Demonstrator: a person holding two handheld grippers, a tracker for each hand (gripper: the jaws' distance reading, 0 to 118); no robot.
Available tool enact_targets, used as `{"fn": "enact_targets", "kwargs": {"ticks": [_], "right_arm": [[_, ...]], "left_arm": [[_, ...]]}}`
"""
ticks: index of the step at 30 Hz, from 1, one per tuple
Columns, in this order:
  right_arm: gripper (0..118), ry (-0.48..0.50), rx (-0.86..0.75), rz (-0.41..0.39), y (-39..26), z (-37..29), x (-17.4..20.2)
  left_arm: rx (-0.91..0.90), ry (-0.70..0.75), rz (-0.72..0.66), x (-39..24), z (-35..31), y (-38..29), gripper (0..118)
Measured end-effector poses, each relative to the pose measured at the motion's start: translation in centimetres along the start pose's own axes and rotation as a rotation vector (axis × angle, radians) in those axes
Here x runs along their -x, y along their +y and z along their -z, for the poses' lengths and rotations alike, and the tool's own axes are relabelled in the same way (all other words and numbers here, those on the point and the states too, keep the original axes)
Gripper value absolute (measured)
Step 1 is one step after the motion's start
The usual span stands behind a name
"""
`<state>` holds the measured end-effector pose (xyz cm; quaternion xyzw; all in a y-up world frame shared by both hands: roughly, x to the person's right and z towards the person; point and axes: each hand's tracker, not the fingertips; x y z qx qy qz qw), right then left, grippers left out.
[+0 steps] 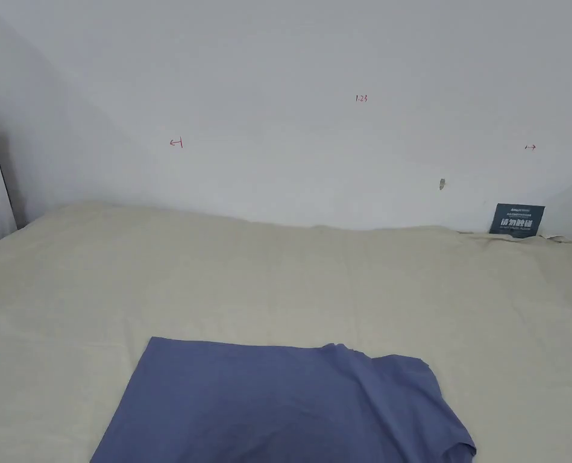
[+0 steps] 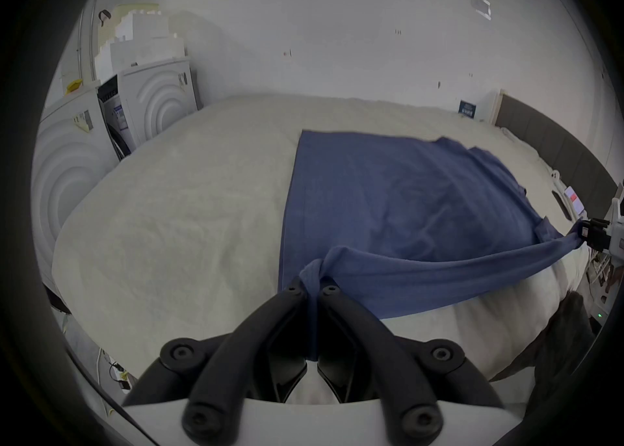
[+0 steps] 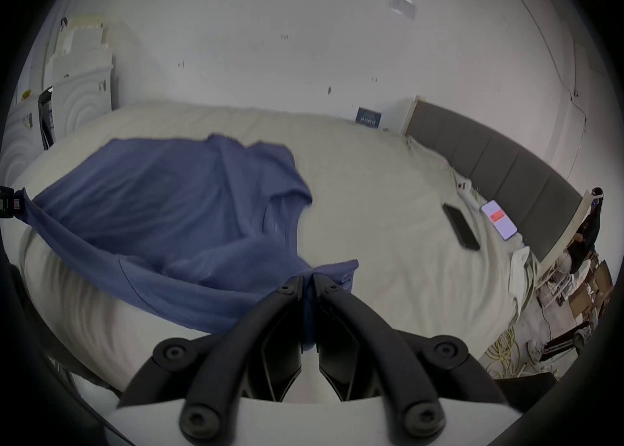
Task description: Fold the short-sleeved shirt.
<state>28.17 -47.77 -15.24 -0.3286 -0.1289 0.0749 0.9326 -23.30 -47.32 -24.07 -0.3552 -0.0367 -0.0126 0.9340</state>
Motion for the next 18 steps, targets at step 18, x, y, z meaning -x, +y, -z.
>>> {"fn": "enact_targets", "kwargs": {"ticks": [18], "right_arm": [[37,-0.006,0.092,0.02,-1.4,1.1,0.0]], "left_arm": [[0.104,-0.04,-0.031,0.1,-0.3,-1.3,17]]}}
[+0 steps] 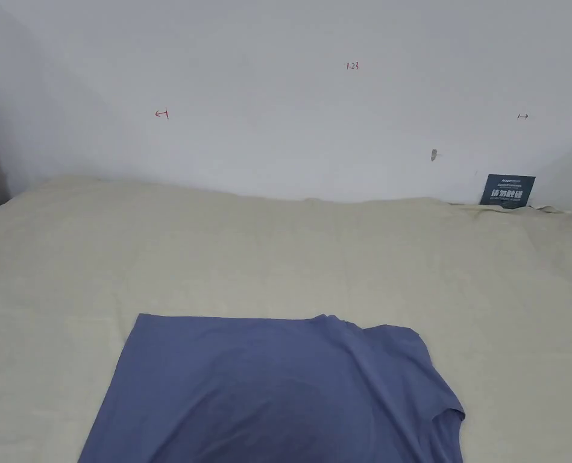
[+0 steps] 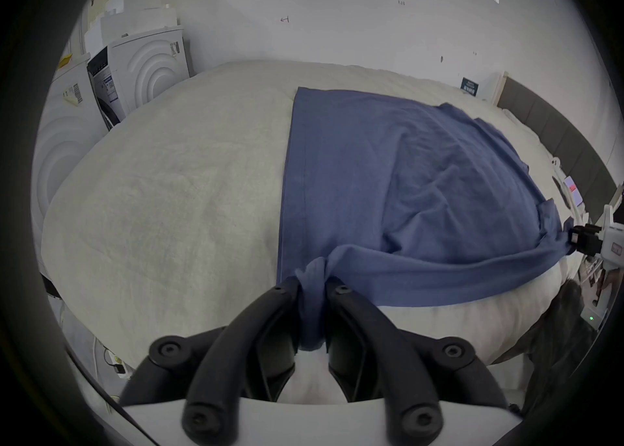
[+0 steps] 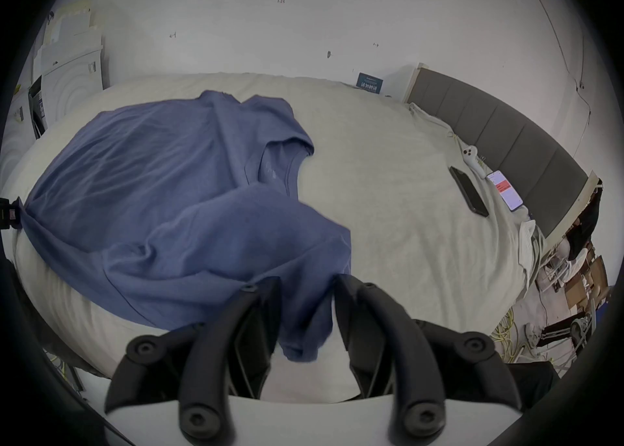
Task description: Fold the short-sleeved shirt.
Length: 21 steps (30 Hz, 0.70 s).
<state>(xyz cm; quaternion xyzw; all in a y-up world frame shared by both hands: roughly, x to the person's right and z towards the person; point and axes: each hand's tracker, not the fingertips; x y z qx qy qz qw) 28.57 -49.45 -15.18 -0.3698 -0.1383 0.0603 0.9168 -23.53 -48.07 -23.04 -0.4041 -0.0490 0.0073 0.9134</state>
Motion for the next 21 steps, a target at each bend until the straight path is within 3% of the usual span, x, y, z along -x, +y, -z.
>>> {"fn": "enact_targets", "kwargs": {"ticks": [1,3,6,11,17,19,21], "right_arm": [[42,0.006,-0.014,0.009,0.4,-0.3,-0.2],[59,0.017,-0.055,0.029,1.5,-1.2,-0.2],[62,0.026,-0.12,0.045,3.1,-1.8,-0.1],[62,0.067,-0.25,0.096,6.3,-3.0,0.4],[59,0.105,-0.346,0.074,8.9,-3.2,2.2],[48,0.114,-0.364,0.071,9.4,-3.2,2.9],[26,0.121,-0.385,0.075,9.6,-3.4,3.5]], "left_arm": [[-0.013,-0.004,-0.011,0.3,-0.3,0.2,22],[-0.077,0.005,-0.026,0.5,-1.3,0.6,43],[-0.156,0.011,-0.04,0.5,-2.6,1.7,61],[-0.302,0.021,-0.044,-0.6,-4.7,4.0,63],[-0.46,0.056,-0.073,-0.5,-5.5,5.9,63],[-0.486,0.062,-0.07,-0.8,-5.9,6.1,63],[-0.468,0.038,-0.063,-1.5,-6.1,6.7,53]]}}
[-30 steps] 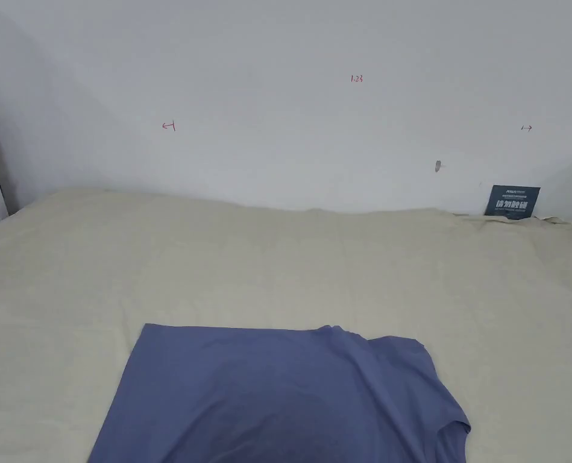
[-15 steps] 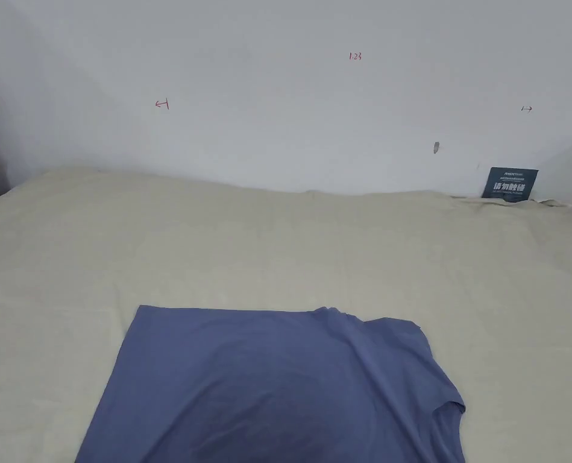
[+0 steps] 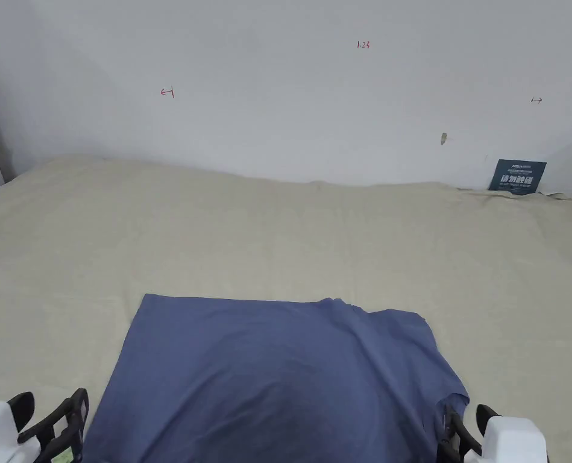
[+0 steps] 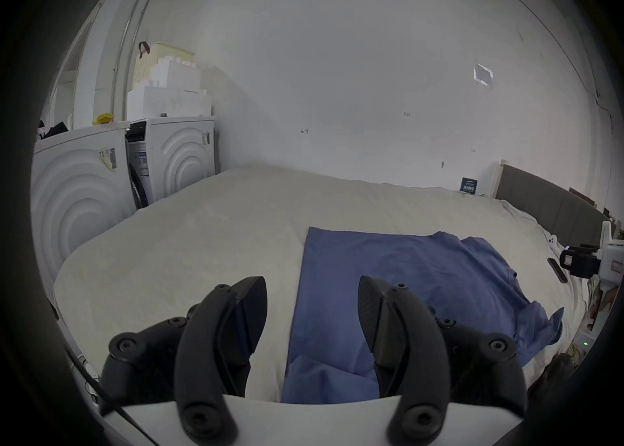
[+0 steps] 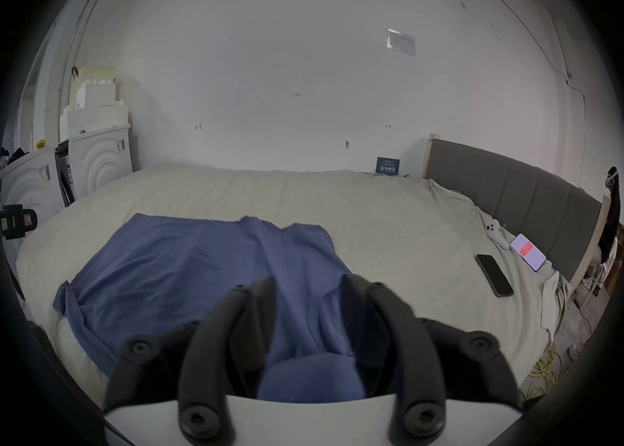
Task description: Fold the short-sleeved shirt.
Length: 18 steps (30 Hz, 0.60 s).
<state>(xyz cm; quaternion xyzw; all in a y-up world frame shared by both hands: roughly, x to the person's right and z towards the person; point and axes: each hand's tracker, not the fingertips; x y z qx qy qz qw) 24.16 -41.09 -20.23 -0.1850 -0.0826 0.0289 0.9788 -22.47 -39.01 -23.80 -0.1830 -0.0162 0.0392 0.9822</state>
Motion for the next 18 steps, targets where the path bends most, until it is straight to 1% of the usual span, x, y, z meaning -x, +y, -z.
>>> {"fn": "enact_targets", "kwargs": {"ticks": [1,2,3,4,7,13,18], "right_arm": [[13,0.0,-0.008,-0.005,0.0,0.1,0.4],[1,0.007,-0.018,-0.009,0.0,0.1,0.6],[1,0.006,-0.029,-0.011,0.0,0.1,0.9],[1,-0.003,-0.039,-0.013,-0.1,0.0,1.2],[1,-0.002,-0.049,-0.016,-0.1,-0.1,1.7],[1,-0.004,-0.046,-0.002,-0.6,0.0,1.7],[1,-0.004,-0.022,-0.009,-0.6,0.9,1.9]], "left_arm": [[0.013,-0.019,0.002,-0.2,0.2,0.0,39],[0.023,-0.027,0.006,-0.4,0.3,0.0,15],[0.03,-0.03,0.017,-0.6,0.6,-0.2,4],[0.038,-0.039,0.04,-1.1,0.8,-0.4,1],[0.048,-0.047,0.084,-2.1,0.7,-1.1,0],[0.065,-0.072,0.083,-3.1,0.9,-2.5,0],[0.107,-0.092,0.055,-2.9,3.0,-2.2,0]]}}
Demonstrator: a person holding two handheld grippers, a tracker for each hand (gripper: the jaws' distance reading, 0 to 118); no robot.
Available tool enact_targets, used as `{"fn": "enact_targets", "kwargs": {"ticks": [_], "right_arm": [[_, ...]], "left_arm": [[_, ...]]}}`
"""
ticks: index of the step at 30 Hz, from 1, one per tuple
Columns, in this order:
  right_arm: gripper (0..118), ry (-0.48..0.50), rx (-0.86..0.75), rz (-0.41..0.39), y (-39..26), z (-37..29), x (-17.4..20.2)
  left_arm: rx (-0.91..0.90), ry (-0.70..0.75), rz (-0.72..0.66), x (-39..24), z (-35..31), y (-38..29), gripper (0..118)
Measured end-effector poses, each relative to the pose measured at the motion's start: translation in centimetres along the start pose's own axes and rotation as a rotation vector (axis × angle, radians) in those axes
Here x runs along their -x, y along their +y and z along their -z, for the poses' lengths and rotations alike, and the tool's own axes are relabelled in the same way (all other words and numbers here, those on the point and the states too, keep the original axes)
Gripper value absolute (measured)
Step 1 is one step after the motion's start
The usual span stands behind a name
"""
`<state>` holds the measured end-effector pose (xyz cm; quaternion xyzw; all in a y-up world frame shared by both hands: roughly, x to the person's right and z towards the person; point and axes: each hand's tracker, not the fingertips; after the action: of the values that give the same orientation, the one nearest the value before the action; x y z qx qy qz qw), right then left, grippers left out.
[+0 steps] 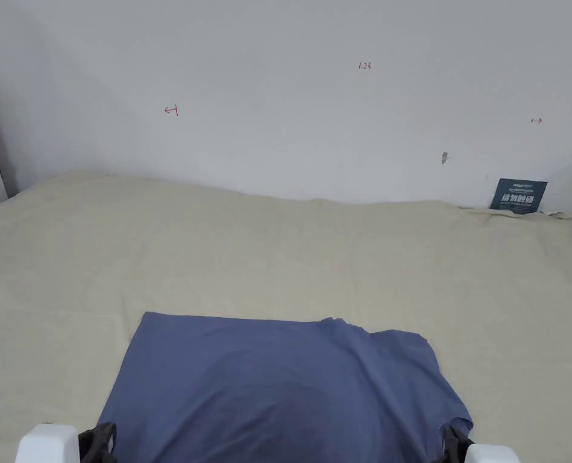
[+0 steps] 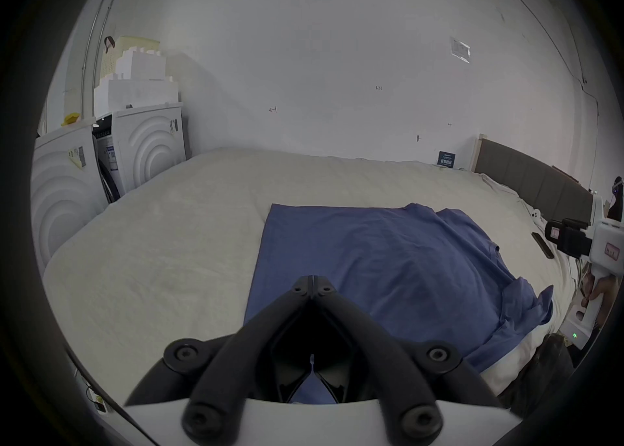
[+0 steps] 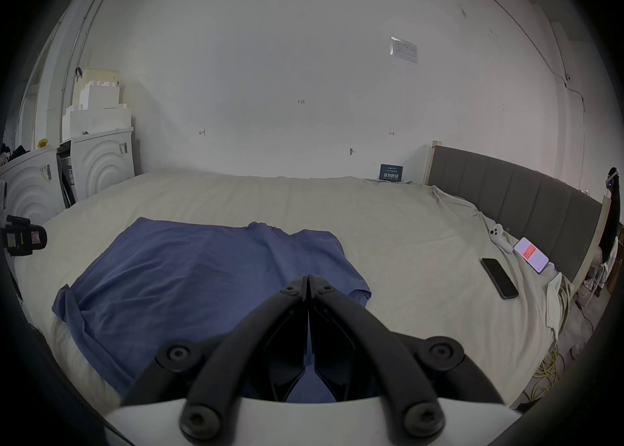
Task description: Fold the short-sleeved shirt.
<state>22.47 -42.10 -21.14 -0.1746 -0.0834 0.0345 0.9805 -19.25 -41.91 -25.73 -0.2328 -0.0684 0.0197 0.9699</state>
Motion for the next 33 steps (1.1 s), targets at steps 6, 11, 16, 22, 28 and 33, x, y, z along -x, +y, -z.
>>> {"fn": "enact_targets", "kwargs": {"ticks": [6,11,16,22,28,33], "right_arm": [[1,0.001,0.044,0.009,0.6,1.9,0.2],[1,0.016,0.061,0.016,1.0,3.6,0.5],[1,0.032,0.074,0.01,1.6,5.6,1.0],[1,0.038,0.107,0.01,1.8,8.5,1.5],[1,0.035,0.153,0.008,1.0,11.0,1.6],[1,0.023,0.195,0.006,0.1,12.3,1.3]], "left_arm": [[0.071,0.0,-0.035,1.4,5.0,4.0,0],[0.112,-0.013,-0.076,3.7,11.9,8.0,0],[0.229,-0.031,-0.054,4.9,20.0,11.3,6],[0.345,-0.026,-0.048,5.3,27.9,13.0,37],[0.427,0.049,-0.022,5.5,34.1,11.9,89],[0.489,0.078,0.06,4.7,36.4,11.4,88]]}}
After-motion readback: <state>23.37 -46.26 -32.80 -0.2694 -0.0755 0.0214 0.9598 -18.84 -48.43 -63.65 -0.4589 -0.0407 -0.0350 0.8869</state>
